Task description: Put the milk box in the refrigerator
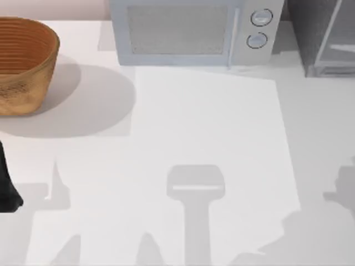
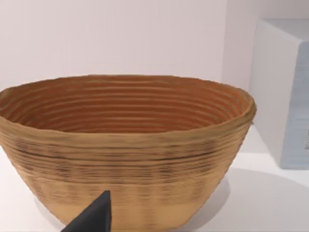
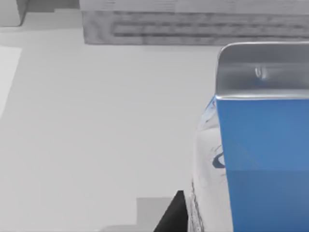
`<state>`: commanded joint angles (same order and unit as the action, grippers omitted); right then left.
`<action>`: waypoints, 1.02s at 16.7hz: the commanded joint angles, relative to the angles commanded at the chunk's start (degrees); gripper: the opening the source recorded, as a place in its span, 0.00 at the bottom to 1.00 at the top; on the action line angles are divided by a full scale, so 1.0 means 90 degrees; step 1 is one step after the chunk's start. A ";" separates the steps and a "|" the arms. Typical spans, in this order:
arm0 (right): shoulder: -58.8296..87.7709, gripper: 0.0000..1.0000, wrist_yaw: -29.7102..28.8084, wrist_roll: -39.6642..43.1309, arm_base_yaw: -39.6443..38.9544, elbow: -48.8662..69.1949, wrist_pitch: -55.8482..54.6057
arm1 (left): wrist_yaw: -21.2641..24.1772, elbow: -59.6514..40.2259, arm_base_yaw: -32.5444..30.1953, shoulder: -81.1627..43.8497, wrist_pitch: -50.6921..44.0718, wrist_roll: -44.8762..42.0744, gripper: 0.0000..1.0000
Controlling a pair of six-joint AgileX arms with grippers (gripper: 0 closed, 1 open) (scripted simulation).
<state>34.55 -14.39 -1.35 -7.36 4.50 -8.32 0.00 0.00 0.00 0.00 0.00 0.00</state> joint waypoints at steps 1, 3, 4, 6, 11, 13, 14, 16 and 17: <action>-0.0378 0.00 0.0137 -0.0006 0.0159 -0.0122 0.0171 | 0.0000 0.0000 0.0000 0.0000 0.0000 0.0000 1.00; -0.1279 0.00 0.0406 0.0027 0.0420 -0.0311 0.0484 | 0.0000 0.0000 0.0000 0.0000 0.0000 0.0000 1.00; -0.1764 0.00 0.0544 0.0054 0.0531 -0.0379 0.0599 | 0.0000 0.0000 0.0000 0.0000 0.0000 0.0000 1.00; -0.2646 0.00 0.0846 0.0105 0.0710 -0.0466 0.0767 | 0.0000 0.0000 0.0000 0.0000 0.0000 0.0000 1.00; -0.3803 0.00 0.1566 0.0149 0.0822 -0.0503 0.0923 | 0.0000 0.0000 0.0000 0.0000 0.0000 0.0000 1.00; -0.3839 0.00 0.1599 0.0150 0.0818 -0.0500 0.0925 | 0.0000 0.0000 0.0000 0.0000 0.0000 0.0000 1.00; -0.3839 0.00 0.1599 0.0150 0.0818 -0.0500 0.0925 | 0.0000 0.0000 0.0000 0.0000 0.0000 0.0000 1.00; -0.3817 0.00 0.1591 0.0138 0.0813 -0.0492 0.0921 | 0.0000 0.0000 0.0000 0.0000 0.0000 0.0000 1.00; -0.3817 0.00 0.1591 0.0138 0.0813 -0.0492 0.0921 | 0.0000 0.0000 0.0000 0.0000 0.0000 0.0000 1.00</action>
<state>0.20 -0.07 -0.11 -0.05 0.08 -0.04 0.00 0.00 0.00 0.00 0.00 0.00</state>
